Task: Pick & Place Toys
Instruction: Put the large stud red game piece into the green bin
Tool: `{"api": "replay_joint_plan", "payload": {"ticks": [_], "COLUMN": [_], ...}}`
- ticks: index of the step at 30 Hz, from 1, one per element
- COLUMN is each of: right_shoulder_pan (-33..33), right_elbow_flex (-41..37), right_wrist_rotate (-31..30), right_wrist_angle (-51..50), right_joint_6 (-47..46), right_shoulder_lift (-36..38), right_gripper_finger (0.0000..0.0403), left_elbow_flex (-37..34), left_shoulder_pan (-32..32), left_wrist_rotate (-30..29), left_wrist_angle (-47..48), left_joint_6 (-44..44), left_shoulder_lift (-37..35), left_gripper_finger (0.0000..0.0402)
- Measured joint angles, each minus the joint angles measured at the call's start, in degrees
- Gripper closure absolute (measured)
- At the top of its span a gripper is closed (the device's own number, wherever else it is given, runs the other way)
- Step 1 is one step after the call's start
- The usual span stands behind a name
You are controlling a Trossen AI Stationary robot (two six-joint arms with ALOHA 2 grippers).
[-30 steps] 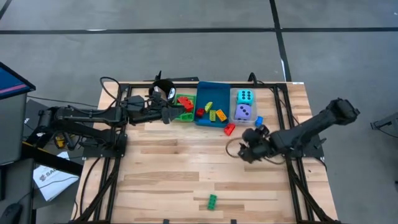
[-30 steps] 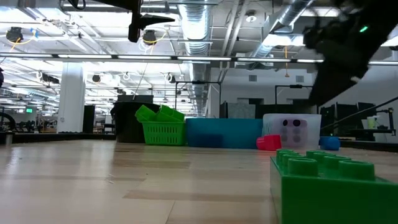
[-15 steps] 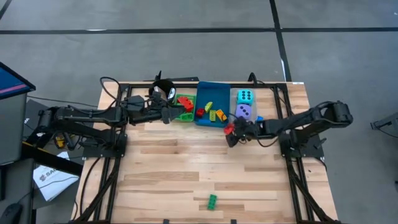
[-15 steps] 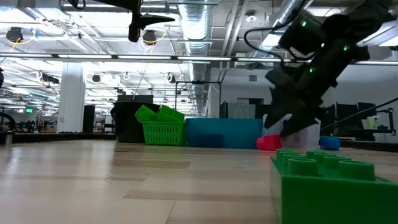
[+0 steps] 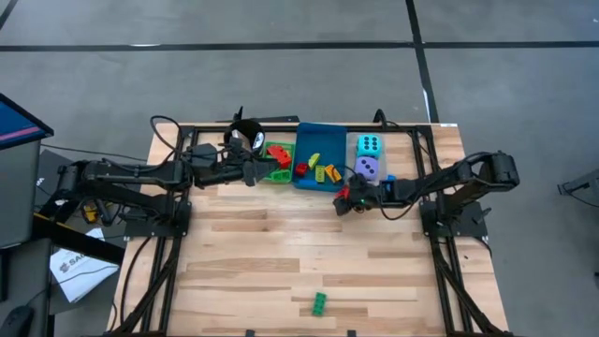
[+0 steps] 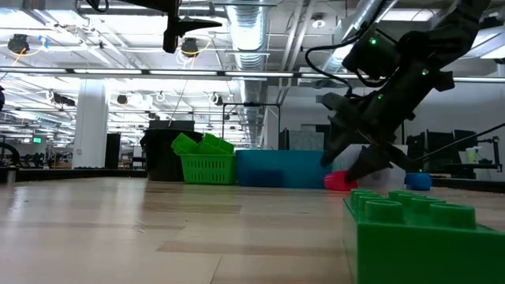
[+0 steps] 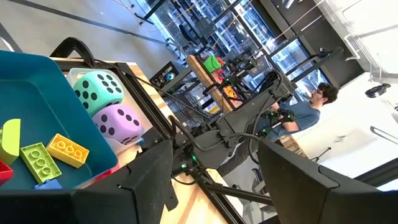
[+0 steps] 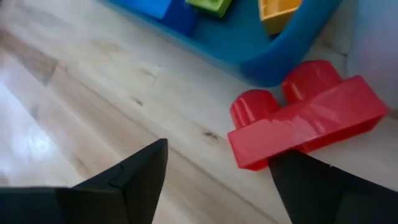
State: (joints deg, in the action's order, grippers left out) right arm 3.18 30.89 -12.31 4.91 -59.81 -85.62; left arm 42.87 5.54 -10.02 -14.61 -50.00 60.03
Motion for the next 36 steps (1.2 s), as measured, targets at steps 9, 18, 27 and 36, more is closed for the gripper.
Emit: {"api": "replay_joint_plan", "payload": {"ticks": [9, 18, 27, 36], "right_shoulder_pan": [0.37, -1.72, -9.14, -10.38], "right_elbow_flex": [0.02, 0.53, 7.89, 18.32], "right_wrist_rotate": [-1.08, 0.52, -1.17, -4.27], "right_wrist_angle": [0.08, 2.14, 2.4, 1.38], "right_joint_6": [-3.81, -3.94, 0.1, 9.7], "right_shoulder_lift": [0.13, 0.74, 1.42, 1.42], "right_gripper_finger": [0.0357, 0.0395, 0.0402, 0.0403], "left_elbow_flex": [0.0, 0.0, 0.0, 0.0], "left_shoulder_pan": [-0.01, -0.01, 0.81, 0.96], "left_wrist_rotate": [0.0, 0.0, 0.02, 0.02], "left_wrist_angle": [0.0, 0.02, 0.22, 0.24], "left_joint_6": [0.0, 0.01, 0.17, 0.2], "left_shoulder_lift": [0.0, 0.0, 0.0, 0.0], "left_gripper_finger": [0.017, 0.017, 0.017, 0.017]}}
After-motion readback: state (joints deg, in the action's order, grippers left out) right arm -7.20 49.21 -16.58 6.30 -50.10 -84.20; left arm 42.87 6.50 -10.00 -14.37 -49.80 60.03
